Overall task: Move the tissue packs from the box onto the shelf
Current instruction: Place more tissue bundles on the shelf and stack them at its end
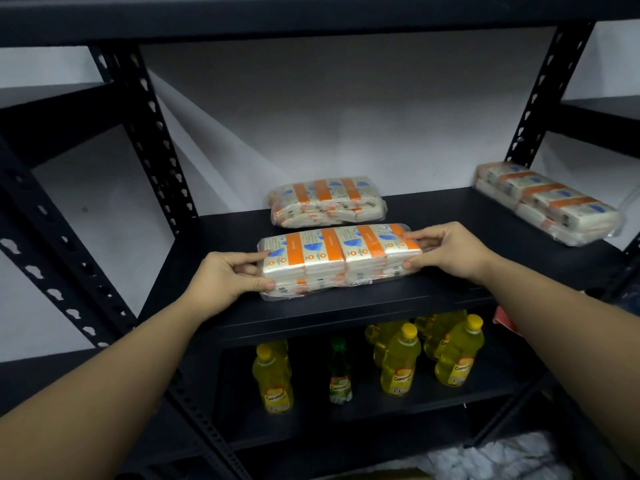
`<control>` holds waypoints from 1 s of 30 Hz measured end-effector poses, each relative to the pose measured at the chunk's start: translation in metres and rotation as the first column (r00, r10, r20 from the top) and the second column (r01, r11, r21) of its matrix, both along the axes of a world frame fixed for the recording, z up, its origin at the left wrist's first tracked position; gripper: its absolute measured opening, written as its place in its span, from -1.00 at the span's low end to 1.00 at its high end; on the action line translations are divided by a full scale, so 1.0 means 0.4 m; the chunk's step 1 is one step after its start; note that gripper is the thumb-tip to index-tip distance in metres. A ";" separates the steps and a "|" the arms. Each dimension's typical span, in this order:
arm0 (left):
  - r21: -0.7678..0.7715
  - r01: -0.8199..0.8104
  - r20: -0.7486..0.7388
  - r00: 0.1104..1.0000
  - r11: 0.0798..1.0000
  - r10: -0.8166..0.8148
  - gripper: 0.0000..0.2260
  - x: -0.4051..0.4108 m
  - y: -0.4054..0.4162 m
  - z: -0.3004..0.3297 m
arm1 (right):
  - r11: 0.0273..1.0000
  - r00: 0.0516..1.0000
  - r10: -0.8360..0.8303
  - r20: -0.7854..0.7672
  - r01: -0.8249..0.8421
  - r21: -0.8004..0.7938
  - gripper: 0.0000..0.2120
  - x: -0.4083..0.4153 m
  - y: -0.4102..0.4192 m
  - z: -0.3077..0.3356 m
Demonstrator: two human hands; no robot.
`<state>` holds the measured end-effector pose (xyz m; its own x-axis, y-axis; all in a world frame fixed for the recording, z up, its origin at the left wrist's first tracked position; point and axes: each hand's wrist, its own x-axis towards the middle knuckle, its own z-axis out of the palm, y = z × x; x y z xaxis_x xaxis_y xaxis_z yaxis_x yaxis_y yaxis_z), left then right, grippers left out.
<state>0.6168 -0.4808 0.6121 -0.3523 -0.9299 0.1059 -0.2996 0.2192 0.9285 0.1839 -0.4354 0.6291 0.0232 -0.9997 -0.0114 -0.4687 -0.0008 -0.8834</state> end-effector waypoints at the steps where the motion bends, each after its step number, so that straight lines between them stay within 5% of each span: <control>1: -0.001 -0.011 -0.026 1.000 1.000 0.011 -0.48 -0.001 0.003 -0.001 | 1.000 1.000 -0.016 0.005 0.016 -0.009 -0.33 0.003 0.003 -0.002; 15: -0.035 -0.024 -0.080 0.997 0.999 0.021 -0.70 -0.073 -0.057 0.034 | 0.979 0.987 -0.147 0.062 0.155 -0.134 -0.58 -0.026 0.095 0.038; 30: -0.126 0.144 -0.062 0.986 0.981 -0.153 -0.68 -0.585 -0.232 0.113 | 0.860 0.909 -0.407 0.088 0.414 -0.298 -0.56 -0.415 0.201 0.119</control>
<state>0.3829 -0.5734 0.6574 -0.4733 -0.8465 0.2438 -0.1896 0.3682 0.9102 0.0177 -0.3549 0.6767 -0.3933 -0.8729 0.2886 -0.4667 -0.0809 -0.8807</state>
